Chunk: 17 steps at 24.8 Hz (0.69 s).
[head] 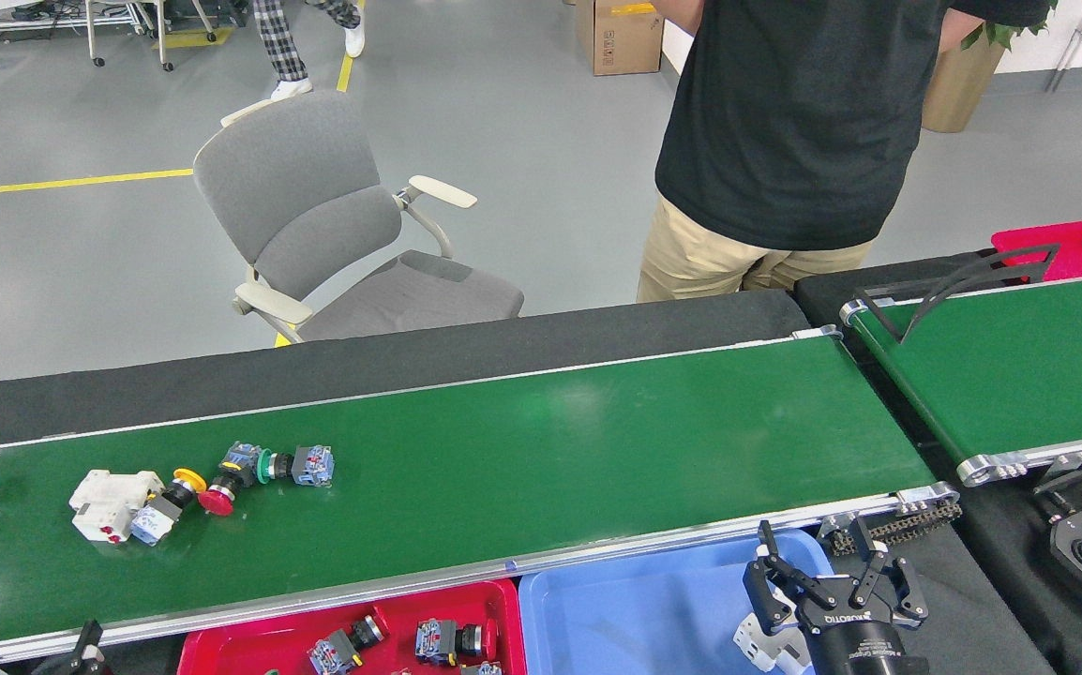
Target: Pick switch part from conveyor to tray
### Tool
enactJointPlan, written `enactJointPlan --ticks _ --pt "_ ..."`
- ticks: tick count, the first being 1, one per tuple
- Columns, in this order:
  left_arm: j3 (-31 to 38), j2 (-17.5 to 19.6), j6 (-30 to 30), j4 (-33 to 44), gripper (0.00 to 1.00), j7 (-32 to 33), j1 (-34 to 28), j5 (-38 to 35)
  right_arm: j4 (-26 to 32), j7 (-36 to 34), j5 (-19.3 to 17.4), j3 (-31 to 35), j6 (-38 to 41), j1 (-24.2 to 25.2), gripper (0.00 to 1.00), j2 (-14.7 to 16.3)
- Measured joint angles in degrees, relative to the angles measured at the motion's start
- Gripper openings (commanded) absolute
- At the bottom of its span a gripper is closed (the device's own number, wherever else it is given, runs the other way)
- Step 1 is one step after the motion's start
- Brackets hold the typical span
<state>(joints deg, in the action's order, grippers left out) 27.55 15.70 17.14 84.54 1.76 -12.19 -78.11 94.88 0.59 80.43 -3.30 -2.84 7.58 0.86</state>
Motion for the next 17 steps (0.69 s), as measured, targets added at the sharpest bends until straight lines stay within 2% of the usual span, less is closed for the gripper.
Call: enactJointPlan --ticks 3,9,13,17 --pt "-1.3 3.8 0.1 -7.7 1.00 -0.1 3.5 0.0 -0.1 0.0 0.0 -0.2 0.0 0.0 1.00 0.0" --pt "-2.2 8.0 0.1 -21.8 1.00 -3.1 11.1 -0.1 -0.2 -0.1 0.0 -0.3 0.2 0.0 1.00 0.0" --pt "-3.4 10.4 0.2 -26.8 1.00 -4.4 14.5 0.0 -0.4 -0.2 0.0 -0.3 0.3 0.3 1.00 0.0" --pt "-4.3 10.9 1.5 -29.5 1.00 -5.1 16.2 0.0 -0.6 -0.3 -0.1 -0.3 0.3 0.3 1.00 0.0"
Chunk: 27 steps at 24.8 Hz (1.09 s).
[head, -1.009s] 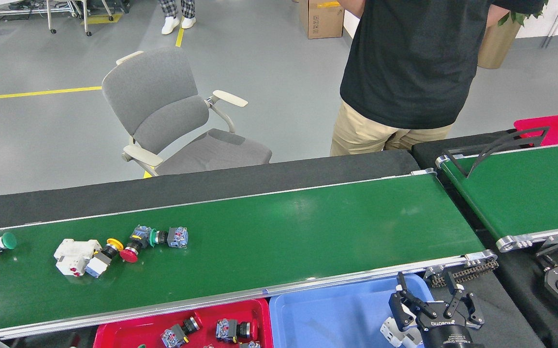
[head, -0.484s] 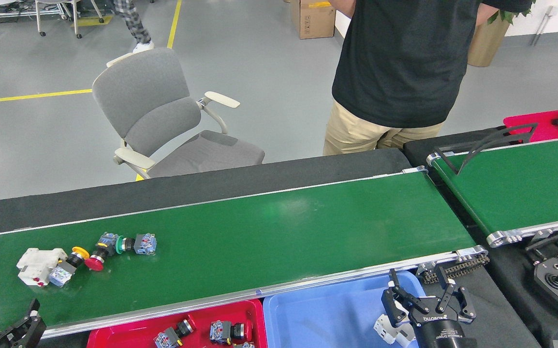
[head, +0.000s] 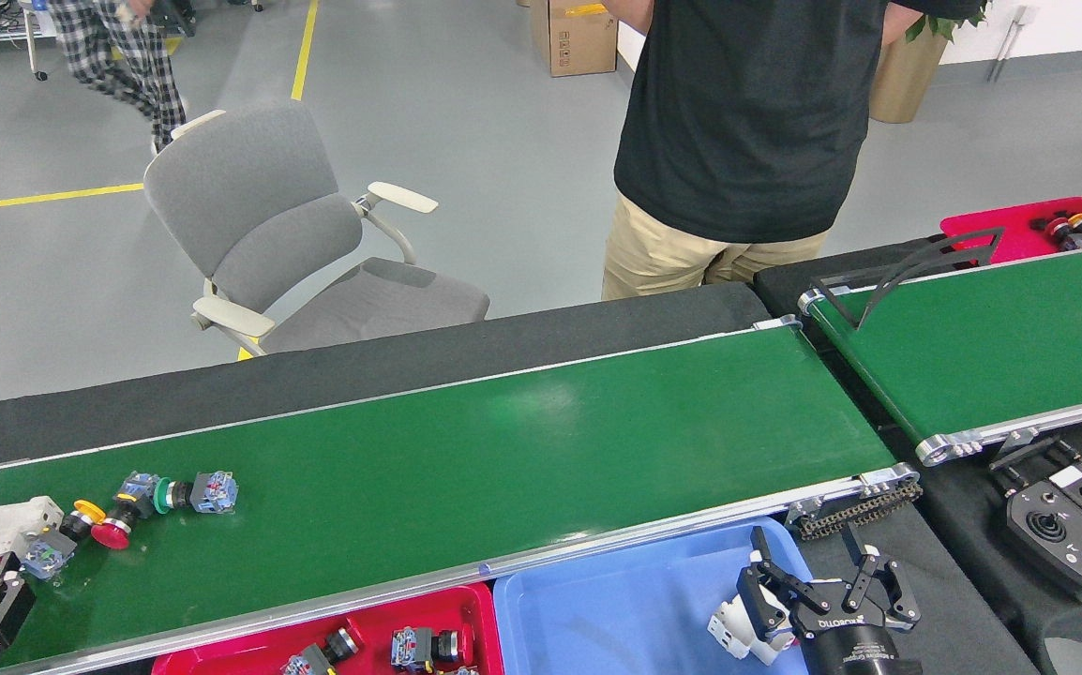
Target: Pick switch part from conveyor to tray
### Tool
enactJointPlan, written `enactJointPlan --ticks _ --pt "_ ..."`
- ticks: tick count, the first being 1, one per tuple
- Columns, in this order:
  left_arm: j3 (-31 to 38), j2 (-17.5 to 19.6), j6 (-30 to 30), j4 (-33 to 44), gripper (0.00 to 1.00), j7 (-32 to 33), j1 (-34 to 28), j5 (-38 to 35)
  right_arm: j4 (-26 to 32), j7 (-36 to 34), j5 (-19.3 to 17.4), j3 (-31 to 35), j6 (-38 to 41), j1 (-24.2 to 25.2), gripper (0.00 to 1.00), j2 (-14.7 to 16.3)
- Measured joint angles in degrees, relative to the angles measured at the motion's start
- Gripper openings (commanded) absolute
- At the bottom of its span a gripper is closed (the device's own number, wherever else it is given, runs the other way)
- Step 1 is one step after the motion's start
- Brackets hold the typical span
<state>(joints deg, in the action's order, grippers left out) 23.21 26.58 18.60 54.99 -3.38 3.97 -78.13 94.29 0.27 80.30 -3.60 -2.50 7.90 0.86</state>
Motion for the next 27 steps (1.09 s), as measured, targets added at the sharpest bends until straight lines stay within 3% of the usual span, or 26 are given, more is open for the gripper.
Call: enactJointPlan --ticks 6,10,12,14,17,23,27 --pt "-1.5 0.1 0.7 -6.6 0.96 -0.2 4.6 0.0 -1.6 0.0 0.0 0.0 0.1 0.0 1.00 0.0" --pt "-2.9 1.1 -3.7 -13.2 0.75 -0.2 9.8 0.0 -2.1 -0.1 0.0 0.0 0.2 -0.7 1.00 0.4" --pt "-4.2 2.2 -7.0 -16.0 0.56 -1.0 11.5 0.3 -2.1 -0.1 0.0 -0.4 0.3 -0.9 1.00 0.5" --pt "-4.5 2.7 -8.4 -16.8 0.50 -1.9 11.7 1.3 -2.2 -0.1 0.0 -1.2 0.3 -0.9 1.00 0.9" --pt "-4.8 2.8 -9.2 -17.1 0.33 -2.7 11.7 3.7 -2.4 -0.1 0.0 -1.7 0.3 -2.7 1.00 1.0" --pt "-5.0 2.5 -9.5 -17.1 0.16 -3.1 11.7 5.4 -2.4 0.3 0.0 -2.0 0.3 -4.8 1.00 0.3" --pt "-5.9 2.1 -9.5 -16.6 0.14 -3.2 11.7 5.5 -2.7 0.3 0.0 -2.1 0.3 -6.0 1.00 0.3"
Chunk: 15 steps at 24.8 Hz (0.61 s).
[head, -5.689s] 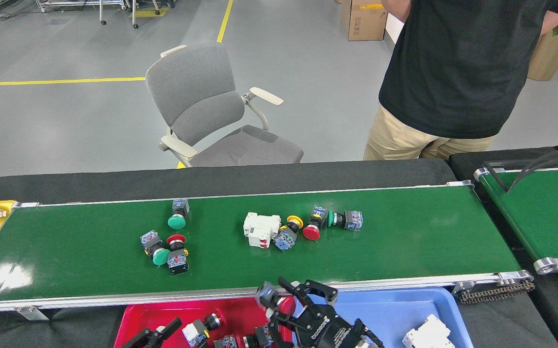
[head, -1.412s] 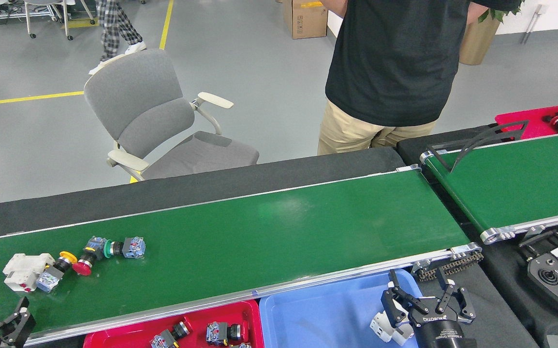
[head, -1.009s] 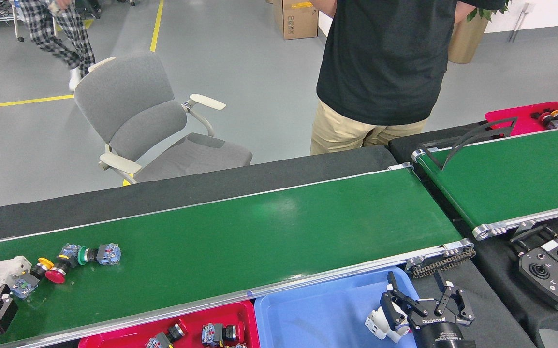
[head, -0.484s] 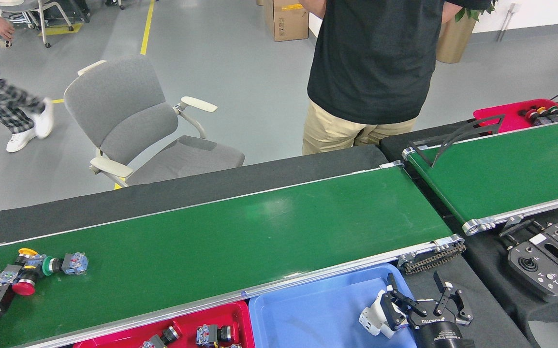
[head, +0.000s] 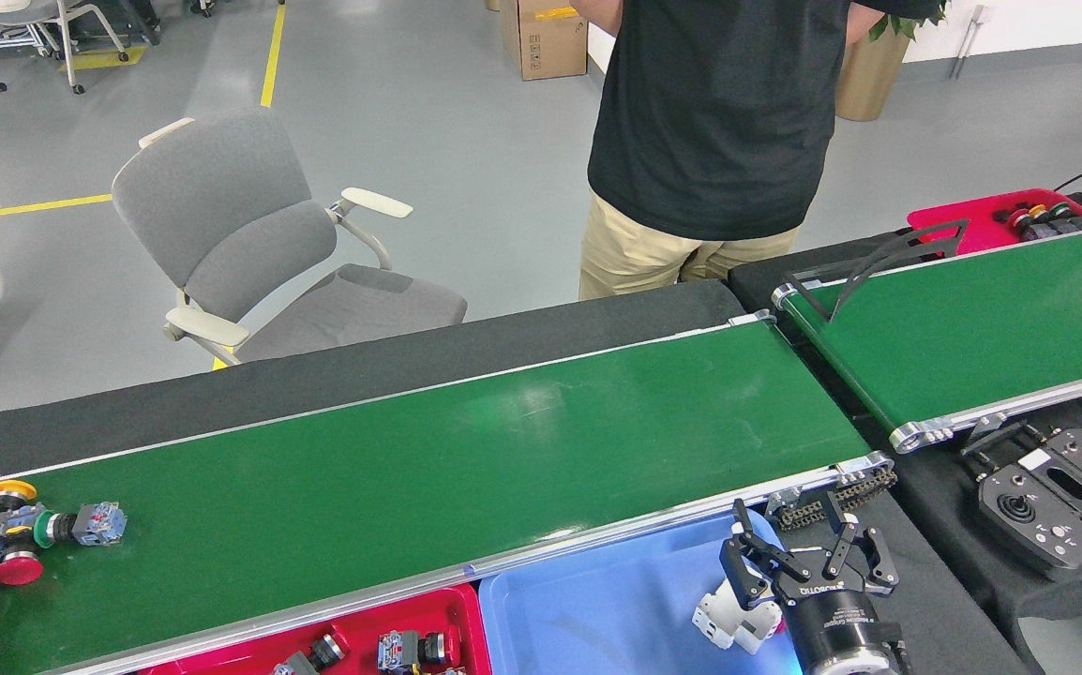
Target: Pick switch part from conveyor to tray
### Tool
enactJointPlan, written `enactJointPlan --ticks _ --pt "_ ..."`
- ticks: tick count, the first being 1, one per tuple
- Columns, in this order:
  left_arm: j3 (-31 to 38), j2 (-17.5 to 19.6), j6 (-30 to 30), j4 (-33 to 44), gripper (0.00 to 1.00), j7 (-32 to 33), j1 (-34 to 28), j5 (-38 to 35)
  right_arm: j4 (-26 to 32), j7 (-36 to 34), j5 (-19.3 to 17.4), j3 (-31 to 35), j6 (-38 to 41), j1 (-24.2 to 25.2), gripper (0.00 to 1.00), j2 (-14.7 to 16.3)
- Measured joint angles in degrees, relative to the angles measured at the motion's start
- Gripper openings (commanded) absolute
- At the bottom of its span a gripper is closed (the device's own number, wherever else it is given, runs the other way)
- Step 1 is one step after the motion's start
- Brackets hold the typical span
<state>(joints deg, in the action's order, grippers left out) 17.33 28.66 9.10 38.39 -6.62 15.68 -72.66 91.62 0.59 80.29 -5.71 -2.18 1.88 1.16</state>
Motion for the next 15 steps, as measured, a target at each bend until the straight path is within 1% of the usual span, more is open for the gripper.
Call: enactJointPlan --ticks 3,5,7,8,12,15 --pt "-0.6 -1.2 2.4 5.0 0.14 -0.1 -0.5 0.0 -0.6 0.1 0.0 0.0 0.0 -0.8 1.00 0.0" --pt "-0.7 -1.6 5.6 11.4 0.14 -0.2 -1.8 0.0 -0.6 0.1 0.0 0.0 0.0 -0.7 1.00 0.0" --pt "-0.7 -2.5 10.4 18.6 0.15 -0.2 -4.8 0.0 -0.5 0.1 0.0 0.3 -0.1 -0.8 1.00 0.0" --pt "-0.7 -3.6 13.3 22.2 0.15 -0.2 -7.0 0.0 -0.2 0.1 0.0 0.3 -0.3 -0.8 1.00 0.0" --pt "-0.9 -10.2 25.7 40.8 0.15 0.0 -19.7 0.0 2.1 0.1 0.0 1.4 -0.5 -0.8 1.00 0.5" --pt "-1.7 -14.2 30.7 52.0 0.17 0.5 -27.3 -0.3 3.3 0.1 0.0 2.5 -0.5 -0.8 1.00 0.7"
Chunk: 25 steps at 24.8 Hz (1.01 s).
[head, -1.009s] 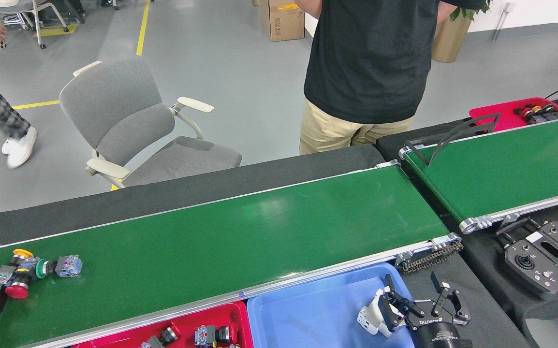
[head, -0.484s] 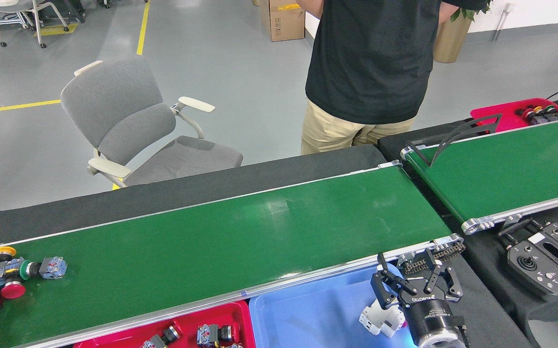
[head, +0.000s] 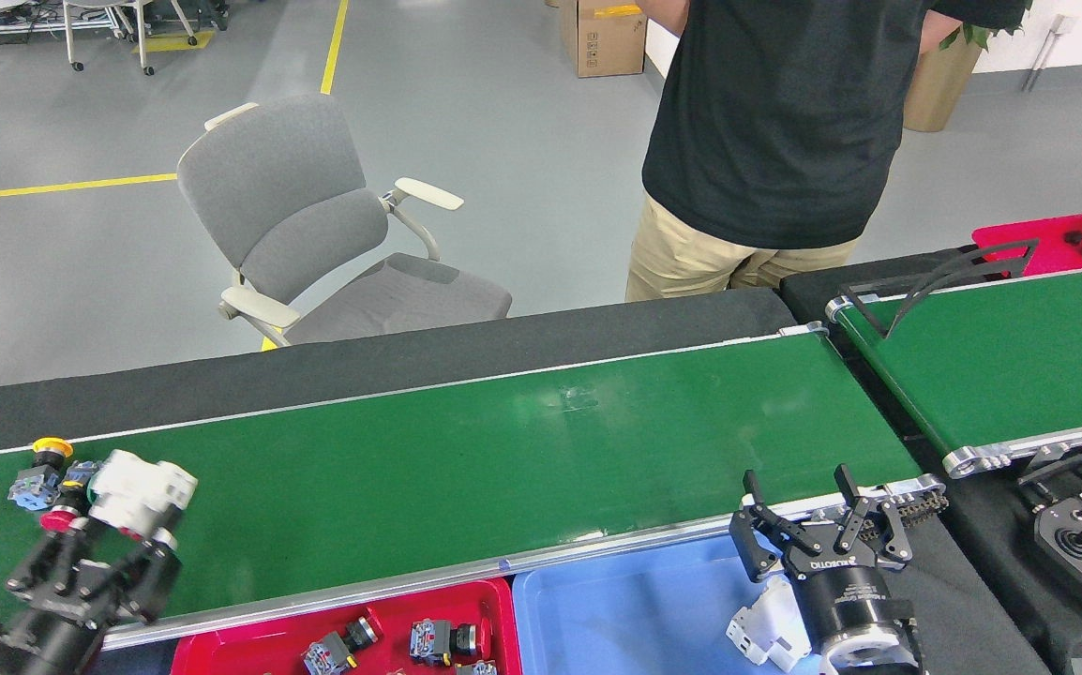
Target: Pick switch part from conveyor to tray
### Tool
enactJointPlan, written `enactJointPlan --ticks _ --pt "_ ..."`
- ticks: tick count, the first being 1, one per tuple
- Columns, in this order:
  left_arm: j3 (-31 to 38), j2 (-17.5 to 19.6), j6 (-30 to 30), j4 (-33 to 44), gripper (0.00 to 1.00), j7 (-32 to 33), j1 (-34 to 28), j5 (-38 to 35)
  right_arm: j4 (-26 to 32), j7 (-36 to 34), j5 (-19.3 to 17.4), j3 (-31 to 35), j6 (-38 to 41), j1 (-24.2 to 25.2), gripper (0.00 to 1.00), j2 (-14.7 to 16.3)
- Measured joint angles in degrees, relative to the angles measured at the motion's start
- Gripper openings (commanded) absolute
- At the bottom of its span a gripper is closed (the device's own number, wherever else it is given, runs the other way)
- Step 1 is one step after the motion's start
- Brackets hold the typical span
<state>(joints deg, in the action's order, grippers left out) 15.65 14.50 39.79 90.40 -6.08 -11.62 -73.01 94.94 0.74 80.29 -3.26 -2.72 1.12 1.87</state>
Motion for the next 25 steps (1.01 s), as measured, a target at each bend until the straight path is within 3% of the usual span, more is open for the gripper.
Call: enactJointPlan --ticks 4,13,16,18,19,25 --pt "-9.8 -4.2 1.8 8.3 0.18 3.2 -4.0 -0.2 0.3 0.0 0.0 3.4 0.0 0.0 1.00 0.4" --pt "-31.4 -12.6 -11.8 9.4 0.24 5.3 1.4 -12.0 0.9 -0.2 0.0 3.8 -0.2 0.1 1.00 1.3" --pt "-38.3 -15.6 -16.5 9.4 0.54 5.3 1.9 -17.0 0.9 -0.2 0.0 3.8 -0.1 0.1 1.00 1.3" --pt "-41.7 -17.1 -20.1 9.4 0.92 5.3 1.9 -18.7 0.9 -0.2 0.0 3.8 -0.1 0.3 1.00 1.3" --pt "-42.9 -17.6 -21.8 9.3 0.99 5.3 1.9 -19.0 0.9 -0.2 0.0 3.8 -0.1 0.7 1.00 1.3" --pt "-44.6 -17.8 -26.5 9.3 1.00 5.5 1.9 -19.1 0.9 -0.2 0.0 3.7 -0.1 3.2 1.00 1.3"
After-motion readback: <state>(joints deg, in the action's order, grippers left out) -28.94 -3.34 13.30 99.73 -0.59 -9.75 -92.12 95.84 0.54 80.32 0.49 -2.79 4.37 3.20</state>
